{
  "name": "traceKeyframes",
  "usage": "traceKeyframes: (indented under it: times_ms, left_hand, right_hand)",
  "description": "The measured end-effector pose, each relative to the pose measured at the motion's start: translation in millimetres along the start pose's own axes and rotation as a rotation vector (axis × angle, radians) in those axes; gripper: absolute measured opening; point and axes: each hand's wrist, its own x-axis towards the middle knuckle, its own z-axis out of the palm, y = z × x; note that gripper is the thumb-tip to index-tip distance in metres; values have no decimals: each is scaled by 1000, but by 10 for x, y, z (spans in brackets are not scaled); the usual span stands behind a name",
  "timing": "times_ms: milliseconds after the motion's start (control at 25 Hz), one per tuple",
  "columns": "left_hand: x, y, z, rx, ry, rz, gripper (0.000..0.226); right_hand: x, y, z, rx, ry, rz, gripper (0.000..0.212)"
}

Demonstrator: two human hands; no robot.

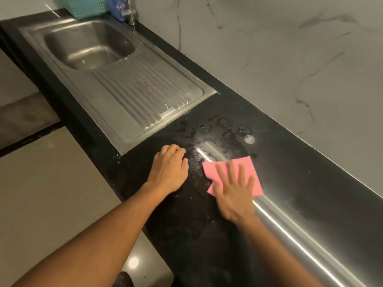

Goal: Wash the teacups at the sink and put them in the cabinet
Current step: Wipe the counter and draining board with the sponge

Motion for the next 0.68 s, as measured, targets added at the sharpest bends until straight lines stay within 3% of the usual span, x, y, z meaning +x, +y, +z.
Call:
traceKeyframes:
  times_ms: [120,200,320,360,480,560,680]
  left_hand:
    - [-1,98,105,-16,-36,1,41]
    - [50,127,151,-11,-30,2,43]
    - [82,188,188,-12,-21,17,41]
    - [85,202,210,-13,-22,26,40]
    - [101,264,290,-38,-41,28,40]
    - [96,277,298,-62,-18,25,39]
    - [126,251,219,-99,30,0,38]
  right_hand:
    - [-100,-355,94,16,-11,-170,63]
    - [288,-97,-6,-11,46,-201,62]
    - [534,750,-170,41,202,227,62]
    - [544,911,-215,62,208,291,64]
    - [693,729,-359,69,209,64,63]
    - [772,430,-504,331,278,-43,54]
    - [707,236,-884,1101,257,116,30]
